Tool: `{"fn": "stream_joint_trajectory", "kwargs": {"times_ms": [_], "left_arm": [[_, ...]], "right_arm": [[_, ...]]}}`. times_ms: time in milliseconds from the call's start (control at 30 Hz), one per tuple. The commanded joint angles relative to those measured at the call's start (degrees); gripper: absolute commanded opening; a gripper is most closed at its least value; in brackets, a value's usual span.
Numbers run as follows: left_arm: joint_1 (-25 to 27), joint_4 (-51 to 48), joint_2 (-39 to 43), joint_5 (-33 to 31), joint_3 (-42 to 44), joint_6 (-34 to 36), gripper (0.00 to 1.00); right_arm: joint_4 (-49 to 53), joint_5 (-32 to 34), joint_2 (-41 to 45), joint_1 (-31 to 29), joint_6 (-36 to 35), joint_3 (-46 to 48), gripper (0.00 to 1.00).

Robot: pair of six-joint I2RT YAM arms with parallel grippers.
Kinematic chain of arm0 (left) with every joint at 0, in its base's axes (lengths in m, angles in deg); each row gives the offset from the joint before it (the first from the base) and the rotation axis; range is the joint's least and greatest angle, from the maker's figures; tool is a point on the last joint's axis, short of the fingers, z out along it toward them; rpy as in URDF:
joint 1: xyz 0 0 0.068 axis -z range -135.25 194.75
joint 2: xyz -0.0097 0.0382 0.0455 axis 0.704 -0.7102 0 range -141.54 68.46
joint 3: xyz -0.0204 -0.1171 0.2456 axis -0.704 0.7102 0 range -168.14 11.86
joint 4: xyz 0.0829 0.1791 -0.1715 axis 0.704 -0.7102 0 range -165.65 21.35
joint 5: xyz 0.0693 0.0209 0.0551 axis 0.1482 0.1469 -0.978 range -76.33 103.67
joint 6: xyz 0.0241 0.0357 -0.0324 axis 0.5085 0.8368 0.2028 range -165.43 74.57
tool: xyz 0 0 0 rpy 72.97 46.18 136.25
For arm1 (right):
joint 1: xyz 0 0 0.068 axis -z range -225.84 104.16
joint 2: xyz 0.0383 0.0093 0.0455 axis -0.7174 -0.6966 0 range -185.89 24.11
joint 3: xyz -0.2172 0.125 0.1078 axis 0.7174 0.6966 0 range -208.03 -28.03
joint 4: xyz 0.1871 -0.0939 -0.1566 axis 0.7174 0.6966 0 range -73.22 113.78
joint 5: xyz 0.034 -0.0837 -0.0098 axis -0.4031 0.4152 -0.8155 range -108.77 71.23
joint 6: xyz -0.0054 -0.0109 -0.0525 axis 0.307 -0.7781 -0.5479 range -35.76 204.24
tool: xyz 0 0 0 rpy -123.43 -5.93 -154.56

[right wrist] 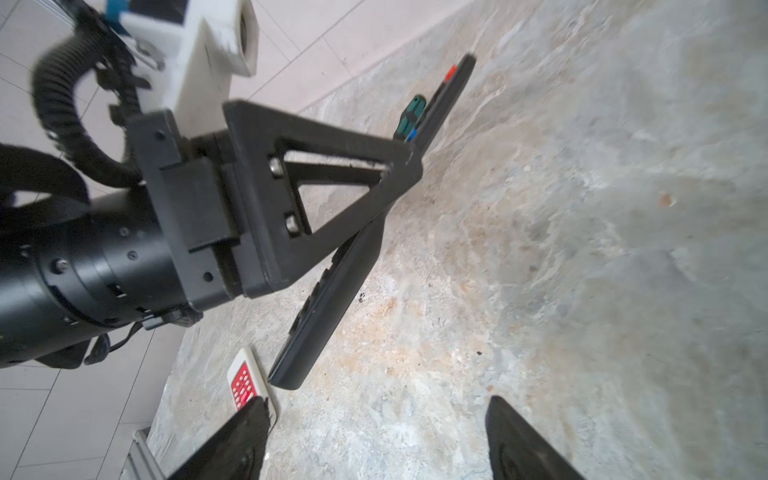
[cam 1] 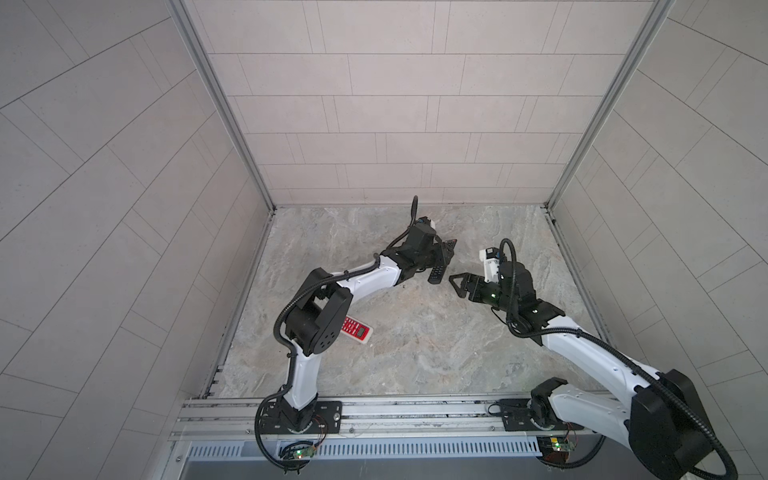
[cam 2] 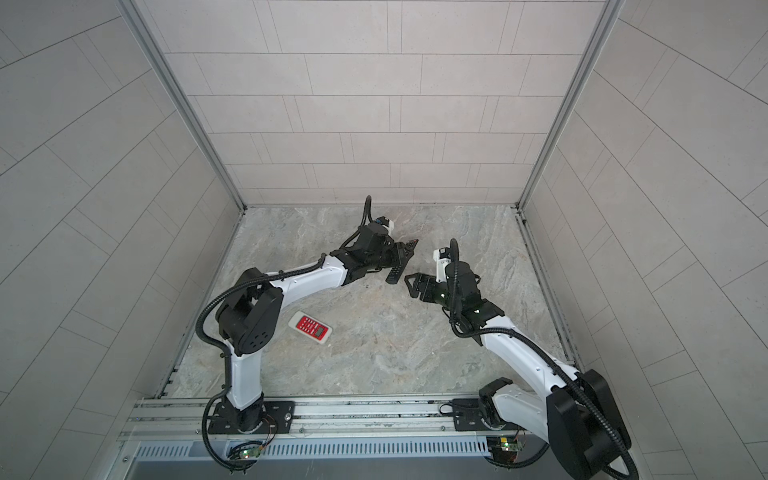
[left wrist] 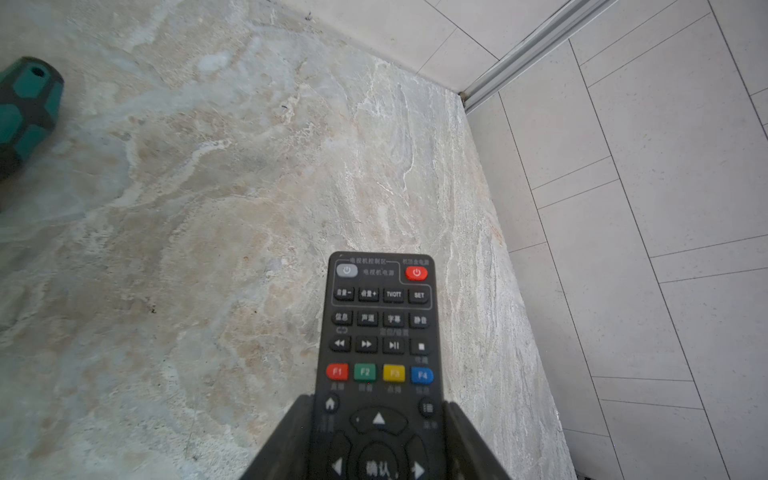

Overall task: Unload the batteries from the remote control
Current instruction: 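Lift the black remote toward the right gripper while it grasps the battery end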

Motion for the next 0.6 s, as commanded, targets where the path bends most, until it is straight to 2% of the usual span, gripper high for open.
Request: {"fn": "stream_joint_trajectory", "kwargs": {"times_ms": [0, 133, 233, 333, 400, 567], "left_arm": [[0.8, 2.1, 3.1, -2.8, 1.1, -0.2, 0.34], [1.2, 3.3, 3.9, -3.9, 2.3, -0.4, 0.34], [1.3, 4.0, 4.4, -4.1, 3.2, -0.8, 0.33], [1.4, 4.1, 4.7, -4.2, 3.3, -0.8, 0.33], [1.4, 4.4, 5.1, -4.3, 3.7, -1.1, 0.33], [1.5, 5.2, 5.6, -4.5, 4.2, -1.7, 0.33]], "right_arm": [[-3.2, -0.1, -2.5, -3.0, 5.8, -2.6, 0.82], [-8.0, 2.1, -3.6, -3.8, 9.5, -1.5, 0.79], [-6.8, 3.4, -5.0, -4.0, 9.3, -2.6, 0.75], [-3.9, 5.6, -7.0, -4.0, 9.7, -3.8, 0.66], [-4.8, 5.6, -7.9, -4.0, 10.9, -3.6, 0.63], [-7.7, 4.5, -9.8, -4.4, 11.5, -3.9, 0.60]]}}
